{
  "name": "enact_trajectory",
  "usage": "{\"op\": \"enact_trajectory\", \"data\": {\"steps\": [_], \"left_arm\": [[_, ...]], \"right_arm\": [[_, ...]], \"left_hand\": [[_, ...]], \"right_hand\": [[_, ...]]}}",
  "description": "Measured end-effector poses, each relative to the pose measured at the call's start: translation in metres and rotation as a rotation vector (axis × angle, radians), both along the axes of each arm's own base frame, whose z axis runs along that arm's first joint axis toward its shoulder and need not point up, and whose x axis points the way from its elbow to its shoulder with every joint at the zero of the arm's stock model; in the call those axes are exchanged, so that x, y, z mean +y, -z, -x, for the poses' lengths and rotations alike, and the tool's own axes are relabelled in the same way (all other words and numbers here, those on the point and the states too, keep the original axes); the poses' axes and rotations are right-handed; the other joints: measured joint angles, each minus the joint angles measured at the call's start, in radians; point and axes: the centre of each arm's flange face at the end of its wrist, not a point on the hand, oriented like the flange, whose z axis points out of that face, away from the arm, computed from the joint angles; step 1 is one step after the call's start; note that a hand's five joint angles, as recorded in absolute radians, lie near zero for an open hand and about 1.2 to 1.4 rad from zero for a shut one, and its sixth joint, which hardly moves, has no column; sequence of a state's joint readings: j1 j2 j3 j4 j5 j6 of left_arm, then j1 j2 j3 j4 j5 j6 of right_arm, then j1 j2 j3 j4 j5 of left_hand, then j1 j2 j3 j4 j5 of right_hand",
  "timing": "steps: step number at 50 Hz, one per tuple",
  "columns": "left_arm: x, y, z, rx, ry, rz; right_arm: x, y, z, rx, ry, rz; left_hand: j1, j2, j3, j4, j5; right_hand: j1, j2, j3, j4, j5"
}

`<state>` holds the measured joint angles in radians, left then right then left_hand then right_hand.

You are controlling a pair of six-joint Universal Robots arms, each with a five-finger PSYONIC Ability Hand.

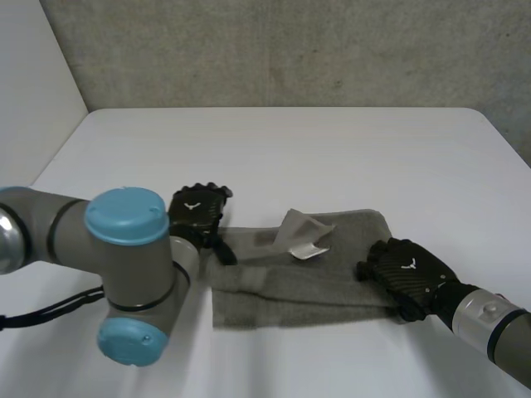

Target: Fold the towel.

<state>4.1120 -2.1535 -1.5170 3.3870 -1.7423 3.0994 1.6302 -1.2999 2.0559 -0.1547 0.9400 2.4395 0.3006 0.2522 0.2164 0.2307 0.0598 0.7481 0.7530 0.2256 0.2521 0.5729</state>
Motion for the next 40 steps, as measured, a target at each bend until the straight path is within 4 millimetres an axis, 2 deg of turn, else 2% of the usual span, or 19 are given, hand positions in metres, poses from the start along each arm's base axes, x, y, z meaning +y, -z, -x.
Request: {"op": "enact_trajectory", "data": {"steps": [15, 22, 29, 33, 38, 40], "left_arm": [[0.022, 0.012, -0.026, -0.052, -0.024, -0.077], [0.022, 0.006, -0.032, -0.049, -0.037, -0.076], [0.038, -0.002, -0.036, -0.046, -0.015, -0.072], [0.052, -0.01, -0.034, -0.039, 0.019, -0.062], [0.064, -0.018, -0.033, -0.031, 0.048, -0.047], [0.065, -0.021, -0.034, -0.027, 0.05, -0.039]], "right_arm": [[0.001, -0.005, 0.006, 0.005, 0.01, 0.024], [0.002, -0.004, 0.005, 0.003, 0.007, 0.021], [0.002, -0.002, 0.006, 0.004, 0.009, 0.021], [0.001, -0.002, 0.006, 0.004, 0.01, 0.022], [0.0, -0.002, 0.006, -0.001, 0.005, 0.027], [-0.001, -0.004, 0.005, -0.008, -0.004, 0.034]], "left_hand": [[0.0, 0.0, 0.0, 0.0, 0.0], [0.0, 0.0, 0.0, 0.0, 0.0], [0.0, 0.0, 0.0, 0.0, 0.0], [0.0, 0.0, 0.0, 0.0, 0.0], [0.0, 0.0, 0.0, 0.0, 0.0], [0.0, 0.0, 0.0, 0.0, 0.0]], "right_hand": [[-0.013, -0.014, 0.0, 0.0, -0.013], [-0.012, -0.013, 0.0, 0.0, -0.012], [0.024, 0.02, 0.0, 0.0, 0.023], [0.142, 0.127, 0.0, 0.0, 0.147], [0.452, 0.454, 0.0, 0.0, 0.541], [0.536, 0.496, 0.0, 0.0, 0.576]]}}
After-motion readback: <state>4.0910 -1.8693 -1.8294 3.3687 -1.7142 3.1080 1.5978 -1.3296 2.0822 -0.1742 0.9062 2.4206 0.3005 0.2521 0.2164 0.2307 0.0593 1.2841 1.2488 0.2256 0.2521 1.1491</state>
